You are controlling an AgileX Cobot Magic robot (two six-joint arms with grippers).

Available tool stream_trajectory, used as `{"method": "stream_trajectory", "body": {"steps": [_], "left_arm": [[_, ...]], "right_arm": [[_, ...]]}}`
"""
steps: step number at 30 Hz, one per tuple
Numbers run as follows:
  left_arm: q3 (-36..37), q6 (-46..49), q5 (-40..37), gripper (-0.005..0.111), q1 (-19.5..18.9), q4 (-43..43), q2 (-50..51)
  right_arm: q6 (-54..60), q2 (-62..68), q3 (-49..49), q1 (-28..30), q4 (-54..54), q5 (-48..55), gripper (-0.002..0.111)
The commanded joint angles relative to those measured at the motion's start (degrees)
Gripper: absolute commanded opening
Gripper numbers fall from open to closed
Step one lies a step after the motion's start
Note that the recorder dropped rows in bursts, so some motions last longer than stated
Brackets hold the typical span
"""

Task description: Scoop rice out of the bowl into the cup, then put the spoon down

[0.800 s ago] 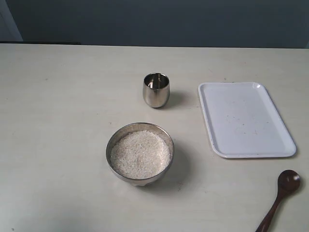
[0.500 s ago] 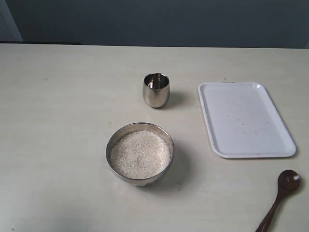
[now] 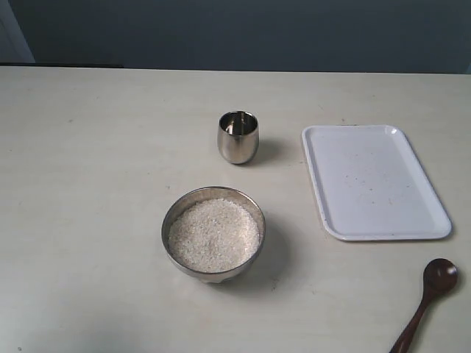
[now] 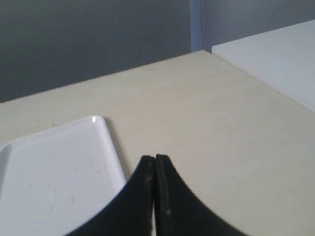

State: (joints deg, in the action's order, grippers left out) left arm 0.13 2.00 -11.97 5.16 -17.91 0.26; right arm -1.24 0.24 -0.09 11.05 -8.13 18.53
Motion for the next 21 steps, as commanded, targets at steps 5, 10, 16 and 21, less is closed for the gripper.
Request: {"method": "stream_trajectory", "body": {"steps": [5, 10, 16, 21], "left_arm": [[-0.1, -0.4, 0.2, 0.0, 0.1, 0.0, -0.3], [-0.1, -0.4, 0.2, 0.0, 0.1, 0.0, -0.3], [-0.1, -0.4, 0.2, 0.0, 0.1, 0.0, -0.3], [-0.1, -0.4, 0.2, 0.0, 0.1, 0.0, -0.3]], "right_arm": [[-1.9, -0.2, 0.1, 0.2, -27.1, -25.0, -0.001], [-2.3, -0.2, 0.1, 0.2, -33.4, -34.5, -0.001], [-21.3, -0.2, 0.1, 0.2, -34.2, -33.7, -0.001], [-20.5, 0.6, -10.5, 0.2, -10.5, -20.4, -0.001]]}}
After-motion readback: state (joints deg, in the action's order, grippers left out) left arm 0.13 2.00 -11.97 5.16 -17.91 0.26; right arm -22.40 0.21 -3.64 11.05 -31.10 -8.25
